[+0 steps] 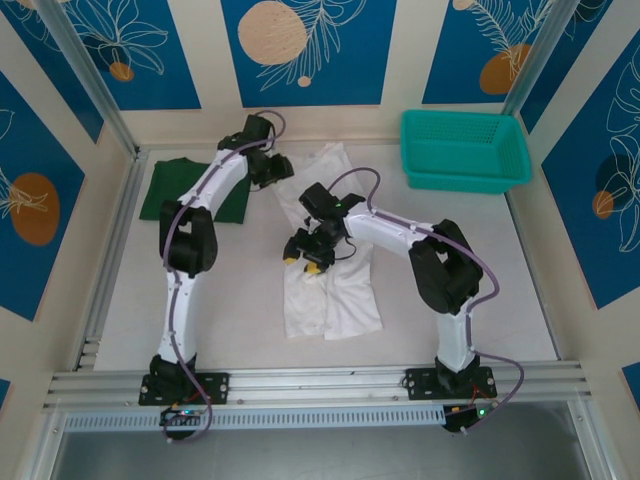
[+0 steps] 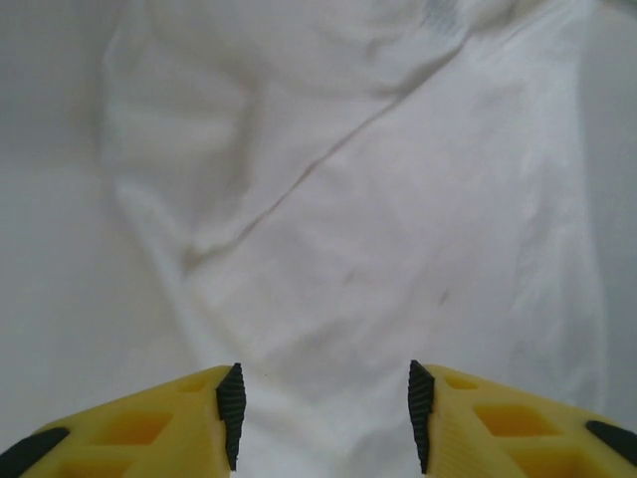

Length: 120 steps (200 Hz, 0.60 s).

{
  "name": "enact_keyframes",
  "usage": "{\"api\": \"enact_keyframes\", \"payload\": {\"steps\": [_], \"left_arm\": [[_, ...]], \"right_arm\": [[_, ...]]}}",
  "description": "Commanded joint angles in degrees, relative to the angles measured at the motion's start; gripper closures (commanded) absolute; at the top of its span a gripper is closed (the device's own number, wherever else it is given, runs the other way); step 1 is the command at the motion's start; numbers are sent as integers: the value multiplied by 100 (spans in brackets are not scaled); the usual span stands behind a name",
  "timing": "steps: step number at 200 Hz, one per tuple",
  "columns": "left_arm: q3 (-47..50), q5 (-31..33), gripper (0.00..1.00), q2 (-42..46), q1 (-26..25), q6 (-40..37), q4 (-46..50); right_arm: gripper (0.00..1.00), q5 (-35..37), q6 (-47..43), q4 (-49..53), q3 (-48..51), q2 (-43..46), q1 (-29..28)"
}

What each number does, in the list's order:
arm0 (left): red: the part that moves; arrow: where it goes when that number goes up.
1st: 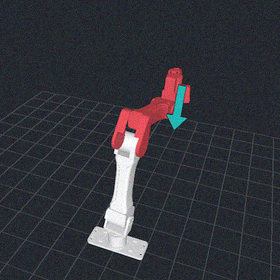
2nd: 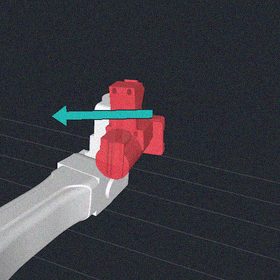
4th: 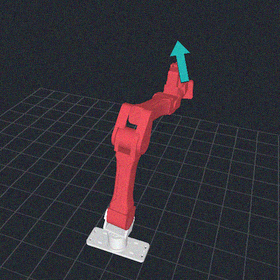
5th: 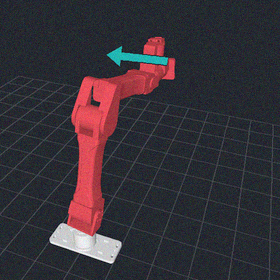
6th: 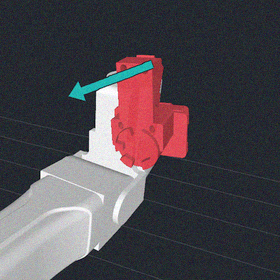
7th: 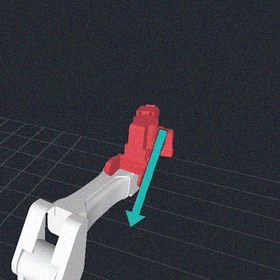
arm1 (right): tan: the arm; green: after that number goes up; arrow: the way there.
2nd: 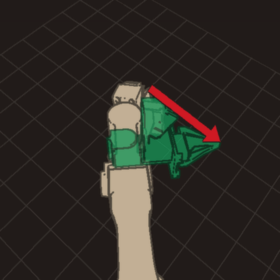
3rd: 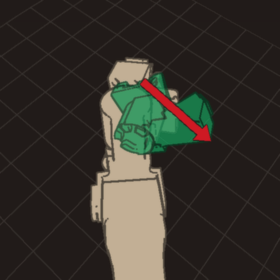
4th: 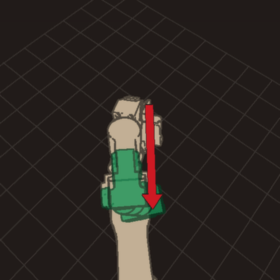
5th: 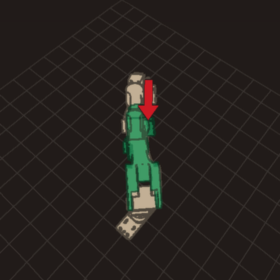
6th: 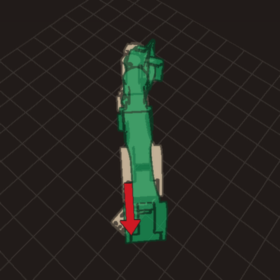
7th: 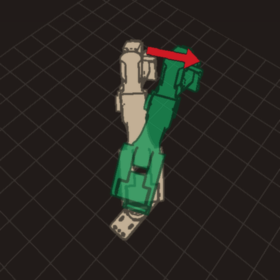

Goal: Fold and stack the t-shirts

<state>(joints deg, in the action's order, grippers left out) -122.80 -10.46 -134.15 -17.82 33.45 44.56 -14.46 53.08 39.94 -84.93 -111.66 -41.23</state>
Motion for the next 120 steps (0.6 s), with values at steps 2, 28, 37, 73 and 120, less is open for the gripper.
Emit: {"api": "enact_keyframes", "payload": {"steps": [2, 28, 37, 73, 120], "left_arm": [[690, 263, 53, -69, -130, -58, 184], [518, 303, 53, -472, -273, -58, 211], [284, 302, 53, -705, -290, -68, 259], [-1409, 188, 53, -1911, -386, -318, 708], [-3166, -360, 54, -3150, -285, 111, 491]], "right_arm": [[46, -208, -694, 442, 311, 272, -48], [48, -302, -876, 364, 440, 121, -196], [49, -299, -883, 342, 450, 27, -264], [50, -273, -676, 112, 592, -332, -597], [51, -514, -620, -50, 534, -849, -741]]}}
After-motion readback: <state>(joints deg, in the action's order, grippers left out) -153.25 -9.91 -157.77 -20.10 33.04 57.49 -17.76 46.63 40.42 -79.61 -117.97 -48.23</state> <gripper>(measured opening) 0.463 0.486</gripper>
